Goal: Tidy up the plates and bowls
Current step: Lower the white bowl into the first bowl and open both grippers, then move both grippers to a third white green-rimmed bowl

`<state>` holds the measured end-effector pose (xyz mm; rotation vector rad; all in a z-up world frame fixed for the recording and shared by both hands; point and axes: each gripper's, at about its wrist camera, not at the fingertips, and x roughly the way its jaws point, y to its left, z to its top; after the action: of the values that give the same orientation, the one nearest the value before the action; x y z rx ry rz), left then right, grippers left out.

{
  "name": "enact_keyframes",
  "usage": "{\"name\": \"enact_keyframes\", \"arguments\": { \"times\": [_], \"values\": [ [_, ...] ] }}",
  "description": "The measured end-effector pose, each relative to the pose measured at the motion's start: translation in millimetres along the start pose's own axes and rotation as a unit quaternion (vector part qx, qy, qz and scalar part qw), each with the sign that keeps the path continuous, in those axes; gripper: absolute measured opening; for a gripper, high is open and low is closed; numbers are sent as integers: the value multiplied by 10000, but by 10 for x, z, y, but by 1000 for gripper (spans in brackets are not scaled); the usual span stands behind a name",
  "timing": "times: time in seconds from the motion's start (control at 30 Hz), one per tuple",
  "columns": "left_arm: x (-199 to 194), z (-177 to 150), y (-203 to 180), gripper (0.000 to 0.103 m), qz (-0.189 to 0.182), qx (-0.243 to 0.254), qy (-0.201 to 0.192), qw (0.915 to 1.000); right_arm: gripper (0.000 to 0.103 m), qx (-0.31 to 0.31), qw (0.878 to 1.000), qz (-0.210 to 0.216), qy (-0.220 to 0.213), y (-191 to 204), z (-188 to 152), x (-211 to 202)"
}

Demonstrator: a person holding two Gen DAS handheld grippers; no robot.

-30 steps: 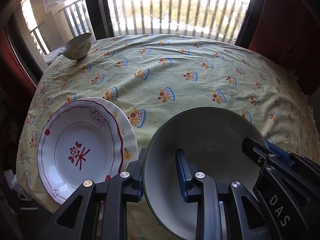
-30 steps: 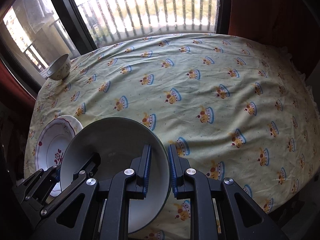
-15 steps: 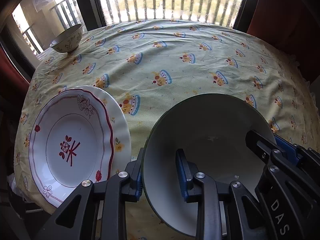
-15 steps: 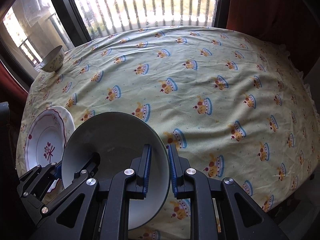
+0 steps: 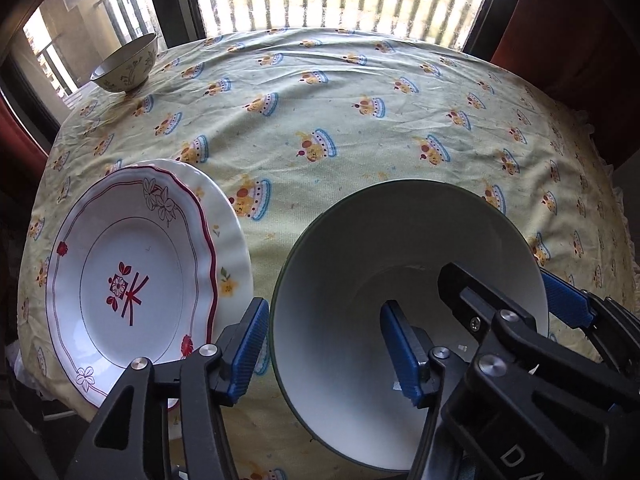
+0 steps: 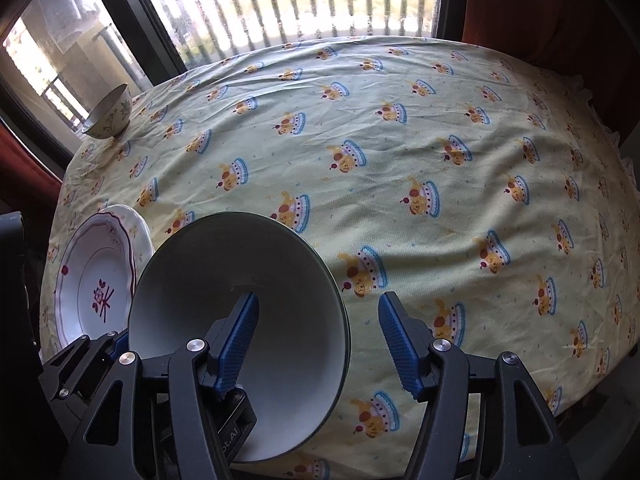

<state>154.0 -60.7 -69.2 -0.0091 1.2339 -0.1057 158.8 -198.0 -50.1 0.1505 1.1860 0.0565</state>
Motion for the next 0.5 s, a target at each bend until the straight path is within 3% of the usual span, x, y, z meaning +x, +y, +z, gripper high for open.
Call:
{"name": "enact_keyframes", "arguments": {
  "times": [0.1, 0.2, 0.5],
  "values": [
    [-108, 39, 7, 81, 25, 30, -163, 9999, 70, -97, 9999, 60, -111, 41, 58, -60],
    [-190, 87, 20, 88, -11, 36, -303, 9995, 71, -159, 9995, 63, -258, 89, 121, -131],
    [-375, 298, 194, 91, -85, 179, -587, 9981, 71, -224, 9981, -134, -555, 311, 318, -332]
  ]
}}
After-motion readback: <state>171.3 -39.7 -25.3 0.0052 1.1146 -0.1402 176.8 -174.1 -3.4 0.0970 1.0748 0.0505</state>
